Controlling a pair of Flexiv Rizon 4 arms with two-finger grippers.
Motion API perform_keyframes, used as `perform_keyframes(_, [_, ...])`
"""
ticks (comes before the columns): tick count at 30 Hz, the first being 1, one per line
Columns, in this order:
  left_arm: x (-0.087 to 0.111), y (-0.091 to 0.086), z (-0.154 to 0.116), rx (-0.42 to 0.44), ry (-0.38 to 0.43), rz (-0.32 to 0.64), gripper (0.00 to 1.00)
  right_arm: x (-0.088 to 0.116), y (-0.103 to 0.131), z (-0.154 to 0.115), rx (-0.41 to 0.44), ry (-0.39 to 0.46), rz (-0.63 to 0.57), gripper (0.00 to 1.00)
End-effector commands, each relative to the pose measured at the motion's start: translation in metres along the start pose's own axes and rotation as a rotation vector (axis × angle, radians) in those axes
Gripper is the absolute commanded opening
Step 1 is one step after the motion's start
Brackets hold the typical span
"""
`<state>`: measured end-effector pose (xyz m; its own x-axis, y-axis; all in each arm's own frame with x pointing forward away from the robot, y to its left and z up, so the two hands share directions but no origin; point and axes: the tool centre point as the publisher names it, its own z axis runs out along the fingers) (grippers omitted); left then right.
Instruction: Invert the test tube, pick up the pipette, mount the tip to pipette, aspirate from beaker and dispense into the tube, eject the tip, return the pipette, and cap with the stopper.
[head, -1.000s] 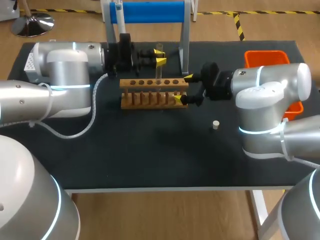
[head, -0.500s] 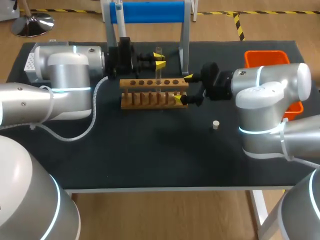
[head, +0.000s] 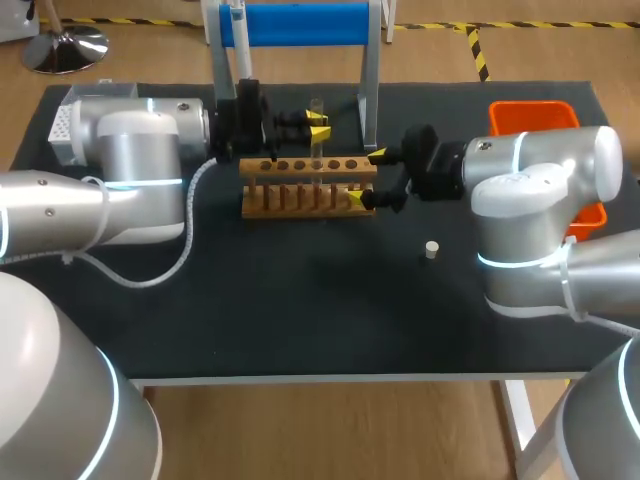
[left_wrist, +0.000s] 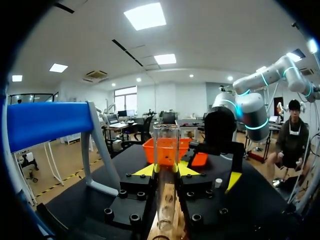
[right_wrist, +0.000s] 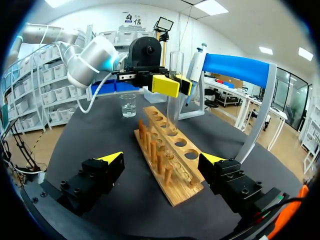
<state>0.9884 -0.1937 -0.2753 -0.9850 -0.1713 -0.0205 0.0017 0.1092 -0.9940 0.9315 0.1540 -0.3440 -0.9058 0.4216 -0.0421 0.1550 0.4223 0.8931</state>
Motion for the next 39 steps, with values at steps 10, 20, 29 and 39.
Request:
perform_keyframes(10, [-0.004,0.013,0.001,0.007,0.005,-0.014,0.00,0.000,0.000,0.000,0.000,0.000,0.000,1.00])
perform_keyframes(20, [-0.003,0.020,0.000,0.006,0.007,-0.035,0.00,0.000,0.000,0.000,0.000,0.000,0.000,1.00])
perform_keyframes(29, [-0.001,0.009,-0.007,-0.004,-0.004,-0.043,1.00,0.000,0.000,0.000,0.000,0.000,0.000,1.00])
perform_keyframes(39, [0.012,-0.017,-0.048,-0.082,-0.013,-0.096,1.00,0.000,0.000,0.000,0.000,0.000,0.000,1.00])
